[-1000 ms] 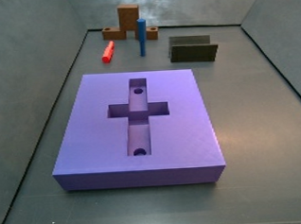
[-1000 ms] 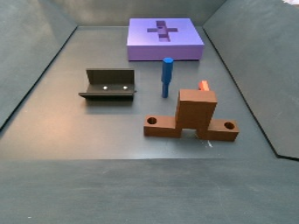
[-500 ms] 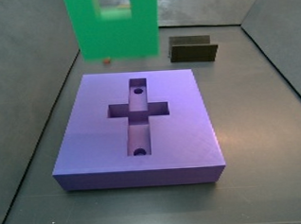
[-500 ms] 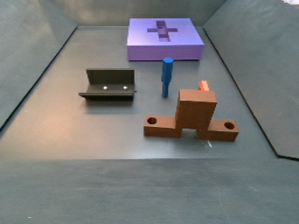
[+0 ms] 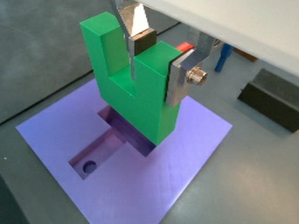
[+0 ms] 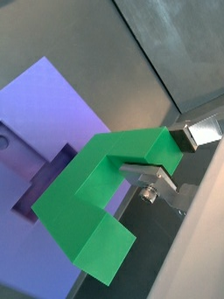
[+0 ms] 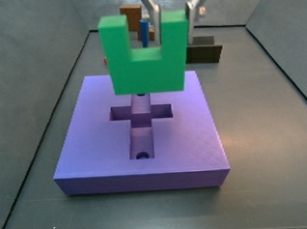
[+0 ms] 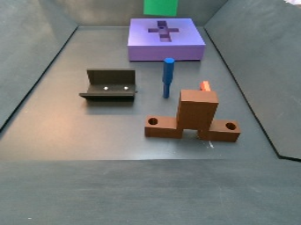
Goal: Pick up the green object. Move up. Move to above the board. Insert the green object.
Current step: Insert the green object.
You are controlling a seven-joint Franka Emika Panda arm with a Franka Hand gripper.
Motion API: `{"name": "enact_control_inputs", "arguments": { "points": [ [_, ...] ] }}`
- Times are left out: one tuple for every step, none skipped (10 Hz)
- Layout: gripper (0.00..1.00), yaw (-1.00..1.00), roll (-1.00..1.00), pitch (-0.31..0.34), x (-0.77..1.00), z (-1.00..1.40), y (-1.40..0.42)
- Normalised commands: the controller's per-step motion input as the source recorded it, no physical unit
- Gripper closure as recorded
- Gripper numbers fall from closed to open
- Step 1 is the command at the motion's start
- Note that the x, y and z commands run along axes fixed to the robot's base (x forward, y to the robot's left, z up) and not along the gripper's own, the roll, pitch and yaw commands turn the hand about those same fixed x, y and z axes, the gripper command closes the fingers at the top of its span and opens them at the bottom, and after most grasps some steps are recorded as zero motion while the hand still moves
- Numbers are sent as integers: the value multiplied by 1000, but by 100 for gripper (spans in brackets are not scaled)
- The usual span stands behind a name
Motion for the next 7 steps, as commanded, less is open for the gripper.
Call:
{"name": "enact_control_inputs", "arguments": {
  "points": [
    [100,31,-64,-39,89,-303,0],
    [100,117,-16,-77,0,-334,0],
    [100,209,0,-146,0,-269,0],
    [100,266,50,-170,0,-266,-34],
    [100,211,30,-116,0,-237,-3],
    [100,143,46,-71,0,-191,0],
    [100,43,24,-16,54,-100,0]
  ]
}}
